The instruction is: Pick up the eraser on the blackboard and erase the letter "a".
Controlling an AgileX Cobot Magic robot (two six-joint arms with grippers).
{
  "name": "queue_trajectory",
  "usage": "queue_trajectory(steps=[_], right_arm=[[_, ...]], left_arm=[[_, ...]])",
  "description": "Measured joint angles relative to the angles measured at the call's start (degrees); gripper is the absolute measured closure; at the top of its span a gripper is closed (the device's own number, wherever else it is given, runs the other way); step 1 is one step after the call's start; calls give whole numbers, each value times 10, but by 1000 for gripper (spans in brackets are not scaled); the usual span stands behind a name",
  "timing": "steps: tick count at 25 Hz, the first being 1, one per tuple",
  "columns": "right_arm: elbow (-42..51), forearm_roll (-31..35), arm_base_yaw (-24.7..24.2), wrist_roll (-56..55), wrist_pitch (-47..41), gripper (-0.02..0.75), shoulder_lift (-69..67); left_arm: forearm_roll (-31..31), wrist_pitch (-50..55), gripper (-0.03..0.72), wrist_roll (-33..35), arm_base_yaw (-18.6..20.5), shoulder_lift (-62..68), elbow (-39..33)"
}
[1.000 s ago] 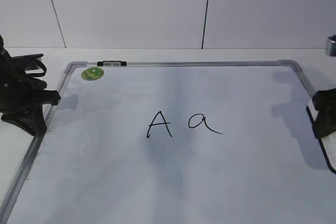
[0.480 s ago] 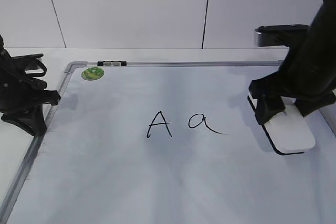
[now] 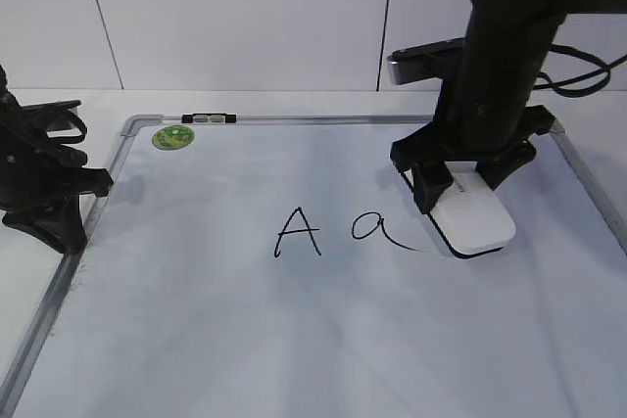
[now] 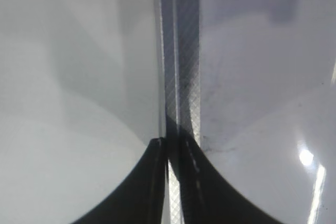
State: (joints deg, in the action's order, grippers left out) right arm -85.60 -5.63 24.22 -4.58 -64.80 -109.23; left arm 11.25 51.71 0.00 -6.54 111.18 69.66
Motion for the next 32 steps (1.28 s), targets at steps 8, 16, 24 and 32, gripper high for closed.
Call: queue_trajectory(steps=[8, 16, 24, 32], right_arm=[[-88, 23, 2, 5, -30, 200, -66], [-95, 24, 2, 8, -36, 200, -116], [-95, 24, 2, 9, -10, 200, -124], [-99, 24, 4, 9, -9, 200, -133]], left_arm=[[0, 1, 632, 0, 0, 0, 0], [0, 1, 632, 0, 0, 0, 0], [1, 1, 632, 0, 0, 0, 0], [3, 1, 633, 0, 0, 0, 0]])
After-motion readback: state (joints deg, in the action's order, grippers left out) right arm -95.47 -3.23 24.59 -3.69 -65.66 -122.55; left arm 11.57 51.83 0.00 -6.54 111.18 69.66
